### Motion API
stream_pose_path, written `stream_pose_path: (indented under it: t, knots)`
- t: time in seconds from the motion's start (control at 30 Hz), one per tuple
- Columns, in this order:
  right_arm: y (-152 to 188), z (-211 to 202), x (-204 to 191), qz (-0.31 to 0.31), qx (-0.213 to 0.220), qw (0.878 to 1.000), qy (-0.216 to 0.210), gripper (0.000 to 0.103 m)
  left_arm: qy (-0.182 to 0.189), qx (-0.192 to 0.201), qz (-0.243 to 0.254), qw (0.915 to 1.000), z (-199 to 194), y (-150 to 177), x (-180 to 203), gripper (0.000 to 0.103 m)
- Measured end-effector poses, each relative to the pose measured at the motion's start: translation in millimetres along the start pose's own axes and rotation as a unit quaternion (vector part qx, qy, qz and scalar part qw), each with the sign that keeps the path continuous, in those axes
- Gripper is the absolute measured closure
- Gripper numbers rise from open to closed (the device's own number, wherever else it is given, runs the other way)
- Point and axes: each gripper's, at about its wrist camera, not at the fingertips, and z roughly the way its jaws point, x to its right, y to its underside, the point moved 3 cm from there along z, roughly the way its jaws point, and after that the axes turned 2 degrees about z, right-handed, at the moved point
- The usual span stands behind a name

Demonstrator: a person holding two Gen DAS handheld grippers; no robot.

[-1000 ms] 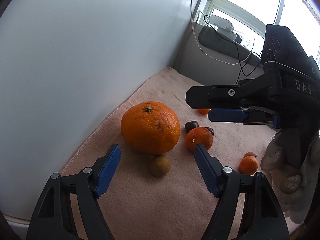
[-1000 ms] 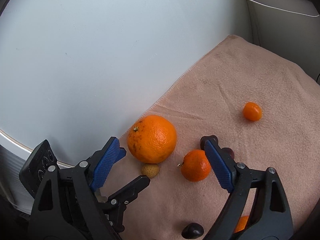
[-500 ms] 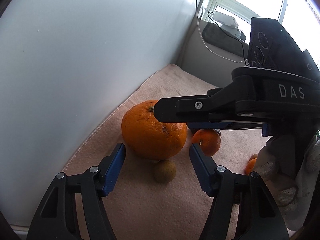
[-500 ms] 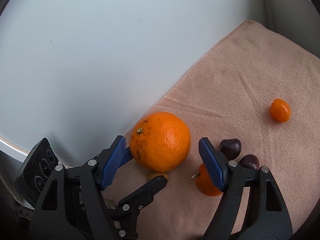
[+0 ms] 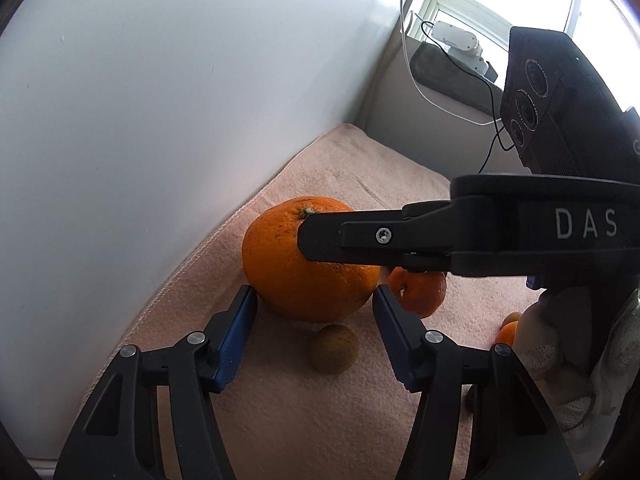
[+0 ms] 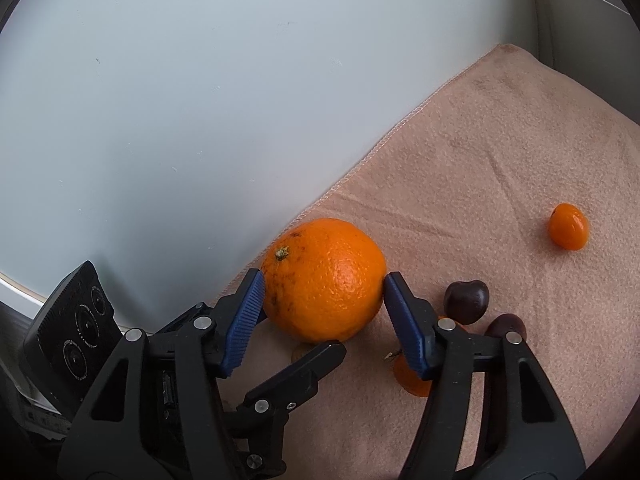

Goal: Organize fruits
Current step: 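Lift the dimpled orange with the right gripper and carry it over the plate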

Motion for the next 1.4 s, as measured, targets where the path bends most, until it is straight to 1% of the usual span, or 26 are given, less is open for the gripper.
stream_pose_path:
  t: [0.13, 0.4, 0.47, 0.5, 0.7, 0.73, 0.9, 1.03, 1.2, 1.4]
  knots:
    - [4.6, -1.5, -11.2, -0.02, 0.009, 1.0, 0.012, 0.039, 0.004, 0.004, 0.0, 1.0, -0.3, -2.1, 2.4, 0.044]
    - [14.1, -18.6, -22.9, -0.031, 0.029, 0.999, 0.017, 0.04, 0.006, 0.02, 0.01, 0.9997, -12.1, -1.4, 10.6, 0.044]
    - [18.5, -29.0, -22.9, -0.035, 0.034, 0.999, 0.02, 0.04, 0.008, 0.023, 0.011, 0.9996, -14.5, -1.7, 13.9, 0.044]
    - [12.7, -36.3, -18.9, -0.036, 0.036, 0.998, 0.021, 0.04, 0.009, 0.024, 0.012, 0.9996, -15.5, -2.3, 15.7, 0.044]
    - [18.1, -58.4, -15.2, -0.037, 0.054, 0.997, 0.026, 0.04, 0.018, 0.035, 0.022, 0.999, -24.3, -5.0, 29.5, 0.044]
    - [19.3, -68.6, -18.9, -0.036, 0.058, 0.997, 0.028, 0.04, 0.02, 0.037, 0.024, 0.9988, -25.5, -5.5, 31.9, 0.044]
    - [26.0, -84.0, -16.8, -0.036, 0.073, 0.996, 0.039, 0.04, 0.032, 0.043, 0.033, 0.998, -29.3, -7.5, 45.1, 0.044]
    - [32.1, -108.0, -7.7, -0.03, 0.086, 0.995, 0.046, 0.04, 0.043, 0.046, 0.043, 0.9971, -28.0, -10.8, 46.3, 0.044]
    - [41.8, -130.6, 6.0, -0.02, 0.102, 0.993, 0.057, 0.04, 0.06, 0.048, 0.058, 0.9954, -28.2, -12.0, 59.0, 0.044]
    - [58.8, -167.1, 20.9, -0.002, 0.122, 0.99, 0.072, 0.04, 0.082, 0.047, 0.077, 0.9925, -25.4, -12.9, 93.2, 0.044]
